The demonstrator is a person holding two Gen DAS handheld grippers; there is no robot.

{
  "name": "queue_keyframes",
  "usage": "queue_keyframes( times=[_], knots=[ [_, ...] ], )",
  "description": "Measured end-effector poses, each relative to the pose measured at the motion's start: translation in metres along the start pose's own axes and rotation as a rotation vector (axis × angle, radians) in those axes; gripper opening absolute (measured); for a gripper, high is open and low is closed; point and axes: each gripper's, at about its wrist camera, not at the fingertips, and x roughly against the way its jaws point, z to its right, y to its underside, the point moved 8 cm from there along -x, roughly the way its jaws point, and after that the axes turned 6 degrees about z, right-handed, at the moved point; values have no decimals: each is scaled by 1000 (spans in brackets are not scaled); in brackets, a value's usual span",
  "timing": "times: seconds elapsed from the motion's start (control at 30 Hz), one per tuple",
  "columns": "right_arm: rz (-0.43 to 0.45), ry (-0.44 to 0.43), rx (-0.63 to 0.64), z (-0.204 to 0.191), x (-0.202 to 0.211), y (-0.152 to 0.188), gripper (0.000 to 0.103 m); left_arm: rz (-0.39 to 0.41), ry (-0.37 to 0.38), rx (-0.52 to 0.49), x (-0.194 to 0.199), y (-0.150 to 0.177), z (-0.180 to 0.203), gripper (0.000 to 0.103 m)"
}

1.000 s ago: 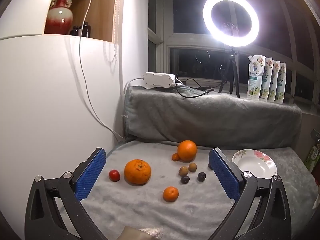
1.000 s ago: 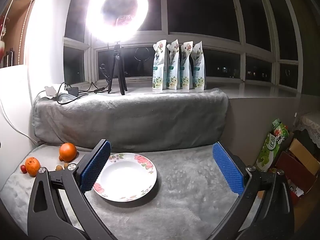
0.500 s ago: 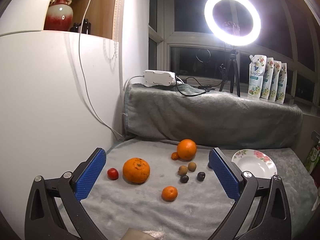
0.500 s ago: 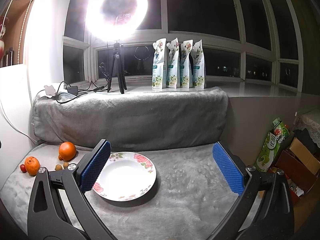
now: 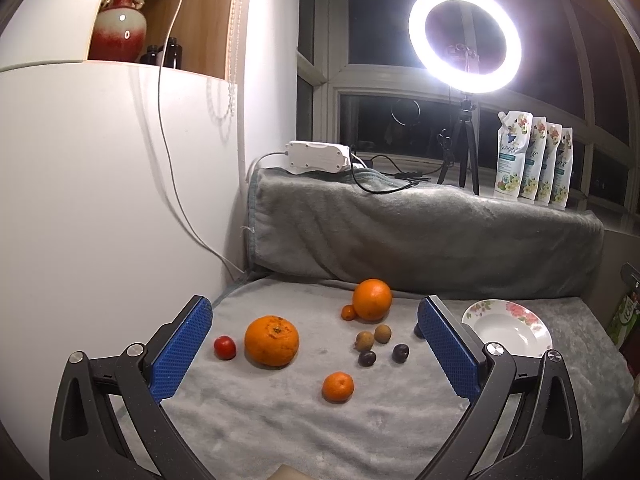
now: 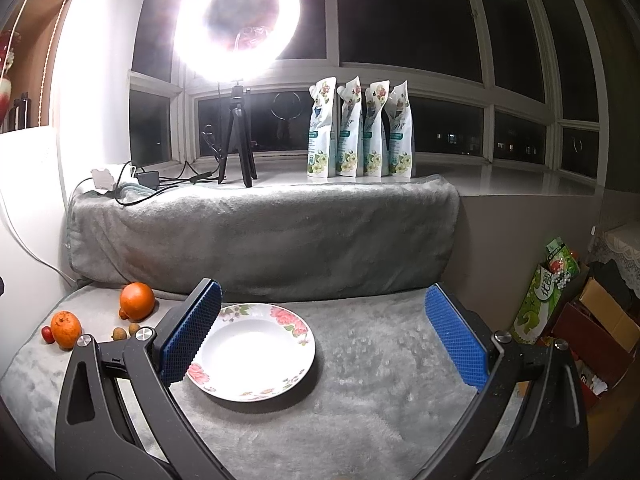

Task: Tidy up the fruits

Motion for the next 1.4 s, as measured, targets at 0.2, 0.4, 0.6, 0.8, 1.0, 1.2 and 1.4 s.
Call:
queue_keyframes(
  times=[0.2, 0.4, 0.6, 0.8, 1.0, 1.2, 1.4],
  knots=[
    [-1, -2, 5, -3, 1, 0, 103, 1, 0, 1, 0, 0, 0, 102],
    [0, -1, 6, -4, 2, 0, 103, 1, 0, 1, 1, -1, 1, 102],
    [-2, -5, 6, -4, 2, 0, 103, 1, 3, 2, 2, -1, 1, 102],
    [-3, -15, 17, -12, 4, -1, 103, -4, 7, 9, 2, -1, 2, 102],
    [-7, -19, 17, -14, 3, 0, 103, -9, 11, 14, 2, 0, 3, 102],
    [-15, -30, 26, -17, 1, 2, 103, -15, 15, 16, -1, 2, 1, 102],
    [-26, -47, 34, -24, -3, 3, 103, -25, 23, 24, -6, 7, -4, 102]
  ],
)
